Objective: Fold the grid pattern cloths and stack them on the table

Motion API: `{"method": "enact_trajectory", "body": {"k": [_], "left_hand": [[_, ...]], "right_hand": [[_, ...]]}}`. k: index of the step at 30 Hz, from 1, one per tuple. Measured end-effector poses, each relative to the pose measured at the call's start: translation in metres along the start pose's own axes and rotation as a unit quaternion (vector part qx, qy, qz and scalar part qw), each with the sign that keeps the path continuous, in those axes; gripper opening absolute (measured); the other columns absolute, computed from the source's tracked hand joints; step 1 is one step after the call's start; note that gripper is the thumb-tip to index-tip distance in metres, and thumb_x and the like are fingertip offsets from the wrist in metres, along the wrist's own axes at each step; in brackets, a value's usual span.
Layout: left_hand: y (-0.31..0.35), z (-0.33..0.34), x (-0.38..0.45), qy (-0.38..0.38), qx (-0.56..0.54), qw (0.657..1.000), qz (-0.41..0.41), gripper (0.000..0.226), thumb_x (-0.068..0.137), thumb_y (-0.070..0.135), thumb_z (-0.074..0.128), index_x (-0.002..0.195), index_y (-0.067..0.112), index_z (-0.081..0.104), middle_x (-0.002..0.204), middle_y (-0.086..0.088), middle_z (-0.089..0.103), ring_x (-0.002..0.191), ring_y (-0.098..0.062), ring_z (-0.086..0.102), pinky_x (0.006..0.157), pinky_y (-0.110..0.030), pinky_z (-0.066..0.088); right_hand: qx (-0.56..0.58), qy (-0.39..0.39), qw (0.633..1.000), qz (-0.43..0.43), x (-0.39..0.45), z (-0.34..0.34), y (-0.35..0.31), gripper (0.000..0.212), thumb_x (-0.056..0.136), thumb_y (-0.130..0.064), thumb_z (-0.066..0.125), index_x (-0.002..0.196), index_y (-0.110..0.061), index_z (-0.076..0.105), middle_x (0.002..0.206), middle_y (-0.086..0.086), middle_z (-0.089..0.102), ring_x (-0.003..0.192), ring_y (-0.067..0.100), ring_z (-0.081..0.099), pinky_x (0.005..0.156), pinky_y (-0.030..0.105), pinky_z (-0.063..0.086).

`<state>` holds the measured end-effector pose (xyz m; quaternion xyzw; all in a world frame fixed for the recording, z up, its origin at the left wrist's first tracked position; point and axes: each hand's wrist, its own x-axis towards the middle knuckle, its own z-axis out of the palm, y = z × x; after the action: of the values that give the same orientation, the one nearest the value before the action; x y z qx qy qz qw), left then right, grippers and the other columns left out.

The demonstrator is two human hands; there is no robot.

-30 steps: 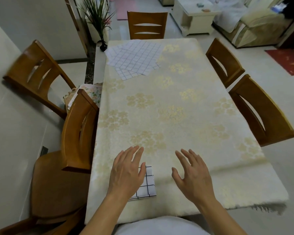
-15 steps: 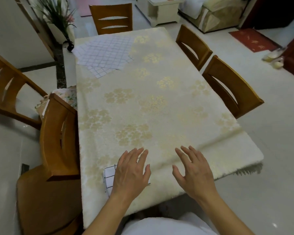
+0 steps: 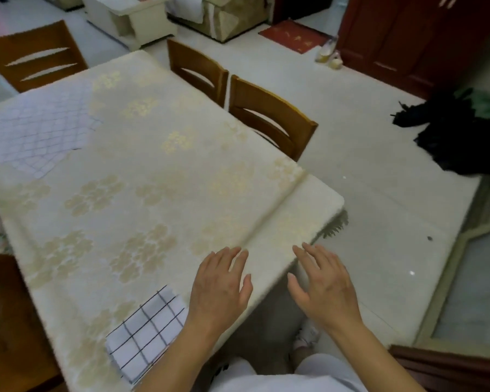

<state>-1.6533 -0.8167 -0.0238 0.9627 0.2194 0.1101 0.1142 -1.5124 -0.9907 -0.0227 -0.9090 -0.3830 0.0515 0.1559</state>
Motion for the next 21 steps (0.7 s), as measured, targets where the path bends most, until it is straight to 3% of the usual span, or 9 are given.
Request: {"method": "enact_trajectory", "body": {"k": [8,21], "left_hand": [[0.077,0.036,0.071,-0.051,0.035,0.997,0.039,0.045,0.093,0.043,0.049,0.130,0.022,0.062,0.131,-0.001,0.064,0.117,-0.023,0.061,0.103,-0.041,0.046],[0.215,0.094,0.186,-0.079,0.053,0.995,0.015,0.044,0.094,0.041,0.049,0.132,0.020,0.060,0.133,-0.001,0.061,0.120,-0.021,0.057,0.104,-0.038,0.044]], "right_hand": [[0.012,0.013,0.997,0.075,0.011,-0.019,0.097,0.061,0.090,-0.051,0.040,0.138,-0.017,0.057,0.138,0.008,0.059,0.131,0.029,0.052,0.108,0.053,0.043],[0.020,0.011,0.997,0.077,0.073,-0.072,0.267,0.059,0.089,-0.049,0.041,0.136,-0.017,0.059,0.134,0.007,0.061,0.129,0.029,0.053,0.111,0.049,0.041]]}}
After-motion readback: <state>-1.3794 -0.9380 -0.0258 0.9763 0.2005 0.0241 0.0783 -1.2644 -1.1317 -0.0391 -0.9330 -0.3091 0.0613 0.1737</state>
